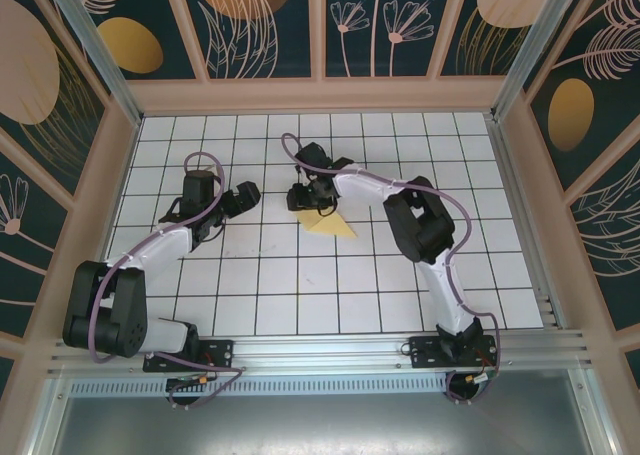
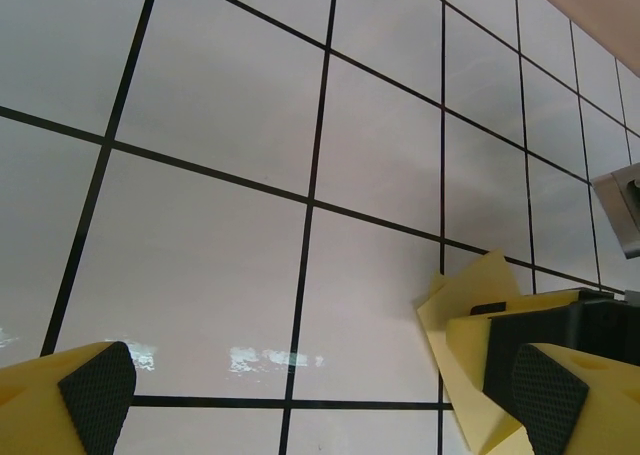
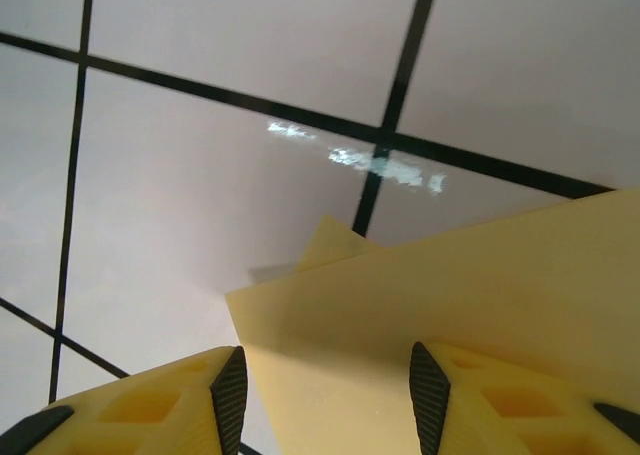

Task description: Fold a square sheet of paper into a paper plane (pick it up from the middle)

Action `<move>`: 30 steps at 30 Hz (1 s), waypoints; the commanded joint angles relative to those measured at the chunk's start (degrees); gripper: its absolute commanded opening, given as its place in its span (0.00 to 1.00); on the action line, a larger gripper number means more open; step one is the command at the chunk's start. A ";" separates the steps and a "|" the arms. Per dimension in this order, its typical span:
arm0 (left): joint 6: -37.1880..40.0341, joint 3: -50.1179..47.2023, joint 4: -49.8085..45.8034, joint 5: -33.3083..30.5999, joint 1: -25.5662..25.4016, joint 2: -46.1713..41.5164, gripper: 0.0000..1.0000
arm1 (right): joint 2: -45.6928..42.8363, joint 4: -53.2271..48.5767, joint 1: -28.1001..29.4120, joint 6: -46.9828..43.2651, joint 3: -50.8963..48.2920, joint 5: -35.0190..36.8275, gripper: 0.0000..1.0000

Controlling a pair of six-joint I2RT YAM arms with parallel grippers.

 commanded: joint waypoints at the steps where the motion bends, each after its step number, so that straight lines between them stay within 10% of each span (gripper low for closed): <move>1: -0.02 -0.80 2.06 1.31 0.15 0.55 0.99 | -2.93 -0.55 -0.45 -2.29 0.66 2.63 0.50; 6: -0.27 -1.26 2.68 2.18 0.15 0.72 0.98 | -15.04 9.60 -1.45 -7.37 -10.11 10.33 0.64; 9: -0.97 -1.73 3.93 3.27 0.07 0.91 0.99 | -21.49 14.00 -2.77 -10.15 -17.03 11.10 0.99; 19: -3.03 -2.50 6.98 4.22 -2.59 1.46 0.98 | -39.35 30.59 -3.59 -26.10 -42.62 18.10 0.99; 30: -7.92 -3.24 12.72 6.64 -8.99 3.72 0.98 | -36.54 21.31 -5.77 -25.01 -41.23 11.10 0.87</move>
